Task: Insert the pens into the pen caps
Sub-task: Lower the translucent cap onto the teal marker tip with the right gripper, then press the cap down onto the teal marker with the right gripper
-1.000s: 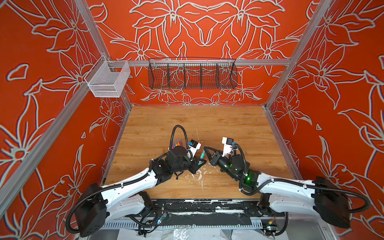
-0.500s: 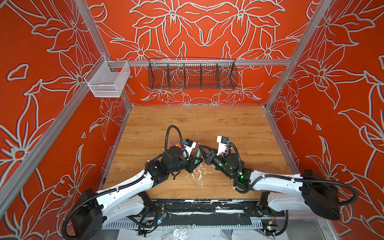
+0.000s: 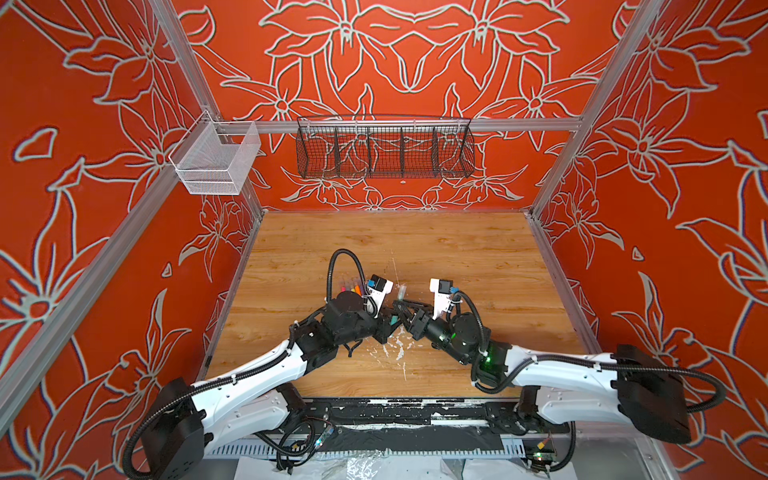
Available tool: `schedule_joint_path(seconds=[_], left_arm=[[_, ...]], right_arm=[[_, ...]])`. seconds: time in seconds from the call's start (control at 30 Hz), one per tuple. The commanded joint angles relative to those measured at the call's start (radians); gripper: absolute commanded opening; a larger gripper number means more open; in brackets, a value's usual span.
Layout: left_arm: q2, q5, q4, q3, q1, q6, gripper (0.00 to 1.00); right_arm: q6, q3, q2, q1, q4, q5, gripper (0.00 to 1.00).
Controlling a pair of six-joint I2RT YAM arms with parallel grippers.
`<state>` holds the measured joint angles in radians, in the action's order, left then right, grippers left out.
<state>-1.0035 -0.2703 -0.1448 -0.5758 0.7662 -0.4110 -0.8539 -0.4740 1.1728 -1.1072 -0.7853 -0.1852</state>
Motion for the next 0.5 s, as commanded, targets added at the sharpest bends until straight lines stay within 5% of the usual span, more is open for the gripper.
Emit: schedule_joint_path(seconds=[0.0,0.33,0.47], left_arm=[[0.008,0.0,-0.068,-0.019,-0.001,0.017,0.0],[0.04,-0.004,-0.072,-0.015,-0.001,0.019,0.0],[0.037,-0.006,-0.075,-0.015,0.001,0.022,0.0]], right_arm=[[0.007,0.017,-0.041,-0.008,0.073,0.004,0.41],[0.042,0.023,-0.234,-0.01,0.238,-0.078,0.6],[0.065,-0.082,-0.266,-0.01,0.396,-0.099,0.57]])
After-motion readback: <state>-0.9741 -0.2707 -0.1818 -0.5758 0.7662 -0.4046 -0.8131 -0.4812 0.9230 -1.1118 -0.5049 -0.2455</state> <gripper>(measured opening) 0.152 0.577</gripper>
